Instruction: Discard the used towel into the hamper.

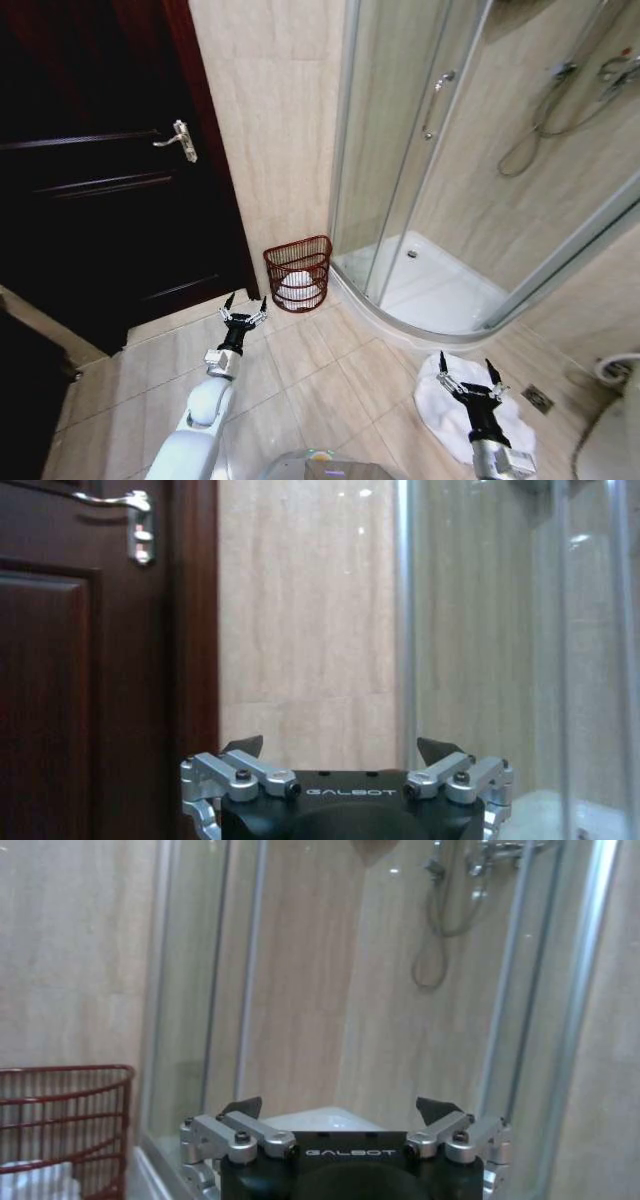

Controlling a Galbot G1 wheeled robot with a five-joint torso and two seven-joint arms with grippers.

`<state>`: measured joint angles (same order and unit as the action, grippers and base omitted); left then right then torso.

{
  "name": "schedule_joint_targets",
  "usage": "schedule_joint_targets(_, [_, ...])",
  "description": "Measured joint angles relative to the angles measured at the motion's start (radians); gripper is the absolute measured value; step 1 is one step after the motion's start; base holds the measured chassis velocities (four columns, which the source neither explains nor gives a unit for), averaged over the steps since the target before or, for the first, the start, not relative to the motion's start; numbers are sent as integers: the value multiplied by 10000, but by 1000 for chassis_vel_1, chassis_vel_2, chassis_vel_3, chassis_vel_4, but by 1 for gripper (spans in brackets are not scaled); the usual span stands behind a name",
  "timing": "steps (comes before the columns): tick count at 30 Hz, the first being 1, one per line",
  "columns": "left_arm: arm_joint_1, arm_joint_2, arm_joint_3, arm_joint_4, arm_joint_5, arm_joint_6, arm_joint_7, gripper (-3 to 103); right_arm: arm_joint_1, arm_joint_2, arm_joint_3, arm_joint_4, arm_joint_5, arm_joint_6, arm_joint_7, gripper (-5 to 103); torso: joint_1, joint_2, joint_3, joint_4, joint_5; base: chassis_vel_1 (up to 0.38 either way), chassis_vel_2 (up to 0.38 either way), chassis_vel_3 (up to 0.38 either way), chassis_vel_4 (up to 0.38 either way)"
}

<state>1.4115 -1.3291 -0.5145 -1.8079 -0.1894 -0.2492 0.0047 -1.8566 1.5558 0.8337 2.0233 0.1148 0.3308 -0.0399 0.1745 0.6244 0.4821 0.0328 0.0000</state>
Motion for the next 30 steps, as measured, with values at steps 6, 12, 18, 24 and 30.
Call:
schedule_joint_targets(6, [-145,11,71,87,5,-56,-26,100,7,-9,25,-1,21,-8,10,100,1,0,0,-2,0,-90,-178,-38,43])
schedule_joint_targets(12, [-227,19,209,323,-61,-402,-183,100,-9,-20,21,-12,25,-5,54,100,1,0,0,-2,-1,-70,-152,-14,89])
schedule_joint_targets(18, [-198,27,258,340,-136,-415,-193,100,-12,4,10,-12,20,-4,69,100,0,0,0,1,1,-5,-112,14,125])
schedule_joint_targets(24, [-186,56,332,337,-180,-322,-189,100,-10,67,-23,-19,-12,-18,70,100,1,0,0,1,-1,-22,-108,13,108])
schedule_joint_targets(30, [-210,94,330,374,-186,-359,-201,100,5,92,-32,-67,-23,-40,70,100,0,0,0,0,-2,-62,-145,62,151])
